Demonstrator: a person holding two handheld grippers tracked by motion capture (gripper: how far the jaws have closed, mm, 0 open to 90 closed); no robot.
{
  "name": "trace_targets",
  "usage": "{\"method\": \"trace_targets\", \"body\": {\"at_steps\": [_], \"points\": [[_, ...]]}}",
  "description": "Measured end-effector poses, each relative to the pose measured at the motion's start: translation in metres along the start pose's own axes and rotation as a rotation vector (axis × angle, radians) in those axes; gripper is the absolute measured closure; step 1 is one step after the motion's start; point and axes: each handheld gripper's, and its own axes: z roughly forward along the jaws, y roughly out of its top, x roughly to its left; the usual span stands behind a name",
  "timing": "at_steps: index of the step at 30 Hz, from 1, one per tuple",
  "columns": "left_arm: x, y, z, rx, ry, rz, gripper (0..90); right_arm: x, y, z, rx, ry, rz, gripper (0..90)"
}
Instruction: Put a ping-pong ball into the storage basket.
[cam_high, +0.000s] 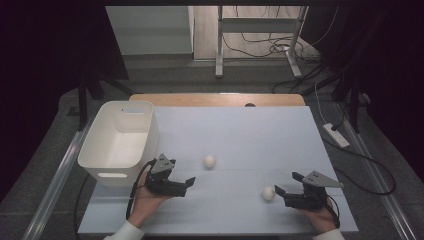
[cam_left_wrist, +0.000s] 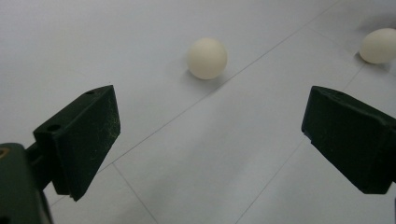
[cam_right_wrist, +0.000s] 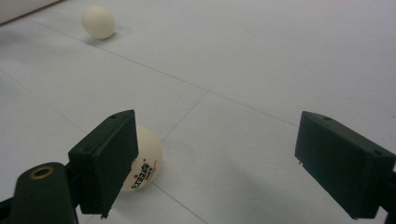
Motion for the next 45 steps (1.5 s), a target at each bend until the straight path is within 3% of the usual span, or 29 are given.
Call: {"method": "trace_targets", "body": {"at_steps": [16,26,45], "points": [[0.001,0.019,0.007,0.017,0.001,0.002,5.4,0.000,0.000,0.000,-0.003,0.003,0.003,13.3],[0.000,0.030,0.013,0.036,-0.001,0.025,5.6,0.000,0.000,0.001,-0.003,0.007,0.003,13.3],[0.006,0.041,0.038,0.101,-0.036,0.015,6.5,0.000,0.001,0.001,-0.003,0.006,-0.010,13.5]]}}
